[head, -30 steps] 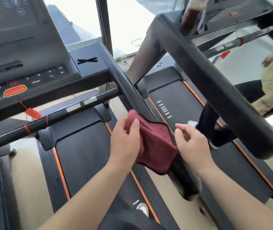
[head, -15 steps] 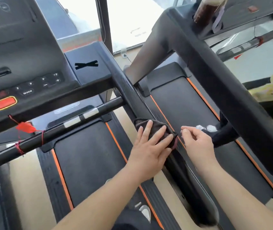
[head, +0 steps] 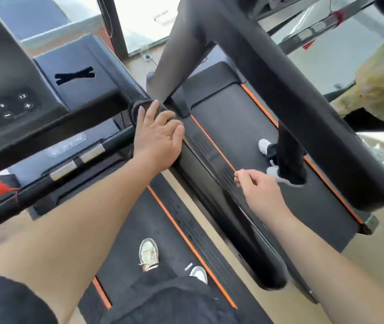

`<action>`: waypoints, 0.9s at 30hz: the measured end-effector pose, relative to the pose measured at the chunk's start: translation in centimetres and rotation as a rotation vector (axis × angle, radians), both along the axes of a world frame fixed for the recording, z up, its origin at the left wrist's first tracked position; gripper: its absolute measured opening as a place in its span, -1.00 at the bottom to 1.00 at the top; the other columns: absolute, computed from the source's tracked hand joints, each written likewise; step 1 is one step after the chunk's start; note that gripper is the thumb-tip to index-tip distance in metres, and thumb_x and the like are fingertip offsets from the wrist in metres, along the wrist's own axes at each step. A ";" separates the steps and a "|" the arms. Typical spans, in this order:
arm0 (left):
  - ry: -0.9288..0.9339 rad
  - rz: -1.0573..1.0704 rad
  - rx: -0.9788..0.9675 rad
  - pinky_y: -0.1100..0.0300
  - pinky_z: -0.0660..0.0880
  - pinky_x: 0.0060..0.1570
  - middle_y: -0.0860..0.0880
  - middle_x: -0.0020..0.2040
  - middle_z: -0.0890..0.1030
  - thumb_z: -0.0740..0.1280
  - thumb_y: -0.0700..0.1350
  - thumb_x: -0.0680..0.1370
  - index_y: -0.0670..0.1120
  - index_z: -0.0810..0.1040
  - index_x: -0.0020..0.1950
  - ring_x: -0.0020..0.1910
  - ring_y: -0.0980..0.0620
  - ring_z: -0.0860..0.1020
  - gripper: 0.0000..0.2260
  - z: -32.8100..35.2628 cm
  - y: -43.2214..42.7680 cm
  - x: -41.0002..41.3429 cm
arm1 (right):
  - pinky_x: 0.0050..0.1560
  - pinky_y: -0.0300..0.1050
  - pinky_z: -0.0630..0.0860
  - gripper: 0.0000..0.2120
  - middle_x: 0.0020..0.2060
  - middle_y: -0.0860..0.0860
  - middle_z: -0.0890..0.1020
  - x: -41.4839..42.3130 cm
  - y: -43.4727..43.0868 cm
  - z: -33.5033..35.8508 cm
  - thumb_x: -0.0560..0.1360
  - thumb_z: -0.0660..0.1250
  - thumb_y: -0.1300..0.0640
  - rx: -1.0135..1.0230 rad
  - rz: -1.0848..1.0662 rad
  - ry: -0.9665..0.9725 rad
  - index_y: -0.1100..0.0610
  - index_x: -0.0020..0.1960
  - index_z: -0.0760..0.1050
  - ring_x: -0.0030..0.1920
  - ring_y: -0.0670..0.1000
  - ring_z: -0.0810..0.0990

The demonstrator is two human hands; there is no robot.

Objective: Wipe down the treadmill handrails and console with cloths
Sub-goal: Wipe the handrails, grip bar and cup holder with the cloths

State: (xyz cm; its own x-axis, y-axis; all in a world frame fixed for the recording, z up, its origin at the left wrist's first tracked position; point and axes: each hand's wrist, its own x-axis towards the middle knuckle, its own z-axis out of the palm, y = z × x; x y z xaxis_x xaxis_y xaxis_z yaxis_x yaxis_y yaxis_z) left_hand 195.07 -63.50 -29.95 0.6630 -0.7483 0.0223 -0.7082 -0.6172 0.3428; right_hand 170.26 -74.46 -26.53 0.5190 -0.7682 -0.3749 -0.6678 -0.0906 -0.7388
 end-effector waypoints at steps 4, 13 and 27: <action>-0.019 -0.141 -0.093 -0.15 -0.02 0.58 0.19 0.12 0.64 0.09 0.09 0.67 0.12 0.73 0.01 0.43 -0.01 0.40 -0.61 -0.1 0.5 -8.4 | 0.21 0.14 0.59 -0.68 -0.12 -0.14 0.74 -3.5 -0.3 -0.6 0.63 0.21 -0.09 0.076 -0.135 0.001 -0.01 -0.08 0.69 0.03 -0.05 0.69; -0.166 -0.373 -0.189 -0.04 0.24 0.48 0.08 -0.14 0.67 0.15 0.09 0.69 0.04 0.70 -0.16 0.00 -0.08 0.57 -0.61 -0.3 1.4 -26.1 | 0.22 0.14 0.59 -0.66 -0.12 -0.10 0.74 -12.8 0.5 -0.1 0.65 0.18 -0.07 0.108 -0.240 -0.016 0.00 -0.04 0.69 0.01 -0.07 0.69; 0.684 -0.089 -0.467 0.09 0.49 -0.20 0.11 -0.39 0.56 0.10 0.27 0.68 0.03 0.49 -0.29 -0.31 0.05 0.56 -0.52 4.6 1.5 -32.6 | 0.12 0.09 0.64 -0.66 -0.10 0.01 0.75 -14.2 -0.7 2.5 0.67 0.19 -0.01 0.147 -0.220 -0.106 0.10 -0.02 0.69 -0.02 0.08 0.73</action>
State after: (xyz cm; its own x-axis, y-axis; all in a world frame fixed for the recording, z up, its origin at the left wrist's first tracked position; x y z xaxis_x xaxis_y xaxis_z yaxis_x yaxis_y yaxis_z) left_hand 162.46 -62.01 -25.31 0.5821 -0.8120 -0.0427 -0.2902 -0.2565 0.9220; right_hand 156.07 -75.19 -23.99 0.3879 -0.8081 -0.4432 -0.5778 0.1614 -0.8000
